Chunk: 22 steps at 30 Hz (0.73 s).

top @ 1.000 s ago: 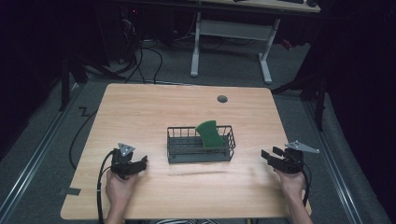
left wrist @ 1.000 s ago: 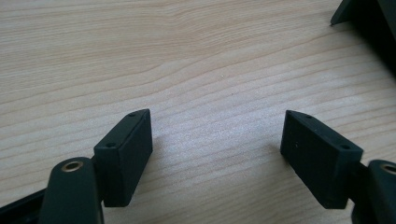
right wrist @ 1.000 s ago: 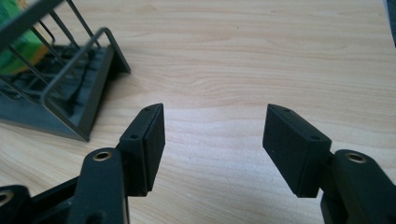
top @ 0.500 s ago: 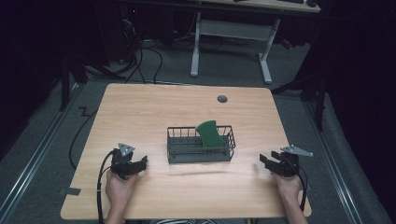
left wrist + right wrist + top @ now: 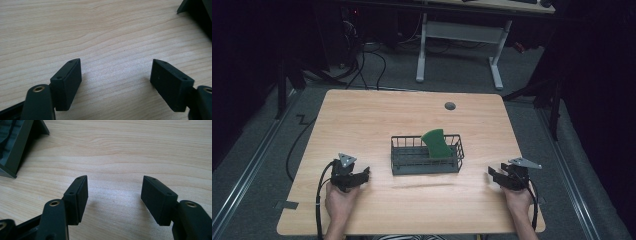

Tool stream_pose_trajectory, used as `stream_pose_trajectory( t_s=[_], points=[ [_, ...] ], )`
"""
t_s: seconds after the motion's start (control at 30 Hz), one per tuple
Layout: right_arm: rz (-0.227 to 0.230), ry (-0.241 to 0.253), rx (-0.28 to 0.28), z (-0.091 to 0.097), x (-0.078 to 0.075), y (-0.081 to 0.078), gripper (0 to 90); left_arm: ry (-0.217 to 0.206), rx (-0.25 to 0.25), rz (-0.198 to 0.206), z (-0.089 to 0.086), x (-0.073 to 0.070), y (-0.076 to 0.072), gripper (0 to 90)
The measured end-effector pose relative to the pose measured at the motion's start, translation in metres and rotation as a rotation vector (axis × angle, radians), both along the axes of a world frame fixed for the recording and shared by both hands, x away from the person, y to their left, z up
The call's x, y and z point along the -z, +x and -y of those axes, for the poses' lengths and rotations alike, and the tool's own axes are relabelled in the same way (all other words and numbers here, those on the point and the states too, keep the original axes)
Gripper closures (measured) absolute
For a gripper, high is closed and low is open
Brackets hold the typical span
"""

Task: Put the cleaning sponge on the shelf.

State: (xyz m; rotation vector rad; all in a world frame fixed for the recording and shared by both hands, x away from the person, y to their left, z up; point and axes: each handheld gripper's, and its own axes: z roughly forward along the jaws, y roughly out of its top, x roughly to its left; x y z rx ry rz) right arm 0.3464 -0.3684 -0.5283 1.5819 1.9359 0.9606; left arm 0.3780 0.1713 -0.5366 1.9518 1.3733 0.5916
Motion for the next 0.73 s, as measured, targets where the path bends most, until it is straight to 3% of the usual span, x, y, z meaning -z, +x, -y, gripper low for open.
stream_pose_trajectory(
  t_s=[0.1, 0.27, 0.73],
  points=[
    [-0.01, -0.021, -0.001, -0.0011, 0.0002, 0.0003, 37.6, 0.0, 0.0, 0.0, 0.0, 0.0, 0.0, 25.4],
    [-0.024, -0.106, -0.012, -0.0089, 0.0014, 0.0014, 34.2, 0.0, 0.0, 0.0, 0.0, 0.0, -0.0001, 25.4],
    [-0.028, -0.107, -0.017, -0.0091, 0.0015, 0.0014, 31.4, 0.001, -0.001, 0.001, 0.0001, 0.0001, -0.0002, 25.4]
  ],
)
